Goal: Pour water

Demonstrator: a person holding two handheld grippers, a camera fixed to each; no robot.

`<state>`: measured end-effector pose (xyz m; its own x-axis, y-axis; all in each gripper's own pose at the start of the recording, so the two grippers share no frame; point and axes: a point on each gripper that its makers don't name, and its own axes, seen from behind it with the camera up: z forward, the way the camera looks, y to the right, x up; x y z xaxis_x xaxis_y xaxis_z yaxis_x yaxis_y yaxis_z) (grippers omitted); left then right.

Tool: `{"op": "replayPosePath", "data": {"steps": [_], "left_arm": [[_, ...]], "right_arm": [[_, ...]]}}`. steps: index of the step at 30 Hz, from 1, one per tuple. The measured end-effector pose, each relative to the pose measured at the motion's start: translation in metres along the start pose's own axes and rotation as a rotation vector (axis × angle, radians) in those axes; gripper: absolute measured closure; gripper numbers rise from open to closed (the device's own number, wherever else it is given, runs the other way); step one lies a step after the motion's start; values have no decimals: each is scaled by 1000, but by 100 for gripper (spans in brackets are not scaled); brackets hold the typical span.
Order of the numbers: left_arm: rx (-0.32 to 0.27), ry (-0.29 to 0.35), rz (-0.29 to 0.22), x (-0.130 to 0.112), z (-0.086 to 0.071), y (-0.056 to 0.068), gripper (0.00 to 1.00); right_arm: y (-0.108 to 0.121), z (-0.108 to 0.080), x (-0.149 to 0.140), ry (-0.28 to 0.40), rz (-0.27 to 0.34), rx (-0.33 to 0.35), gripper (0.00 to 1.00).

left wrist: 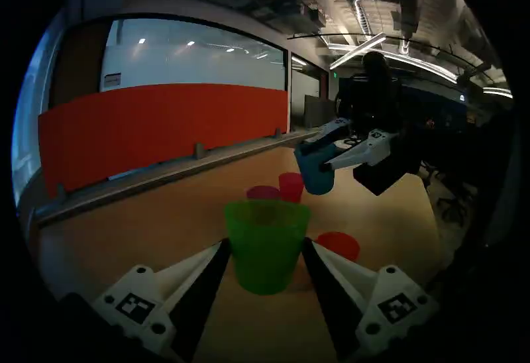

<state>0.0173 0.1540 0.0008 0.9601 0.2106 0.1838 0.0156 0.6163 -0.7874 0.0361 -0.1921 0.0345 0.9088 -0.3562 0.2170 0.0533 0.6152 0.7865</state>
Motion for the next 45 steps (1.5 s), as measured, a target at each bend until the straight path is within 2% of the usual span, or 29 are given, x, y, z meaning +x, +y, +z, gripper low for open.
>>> {"op": "replayPosePath", "data": {"steps": [15,27,45], "left_arm": [[-12,-126,19,-38,11,1,21],[-16,-203,21,-59,14,1,21],[-9,-249,16,-74,16,-4,21]], "right_arm": [[-5,13,-48,-114,-9,27,10],[1,18,-78,-181,3,17,10],[3,22,-100,-232,0,13,9]]}}
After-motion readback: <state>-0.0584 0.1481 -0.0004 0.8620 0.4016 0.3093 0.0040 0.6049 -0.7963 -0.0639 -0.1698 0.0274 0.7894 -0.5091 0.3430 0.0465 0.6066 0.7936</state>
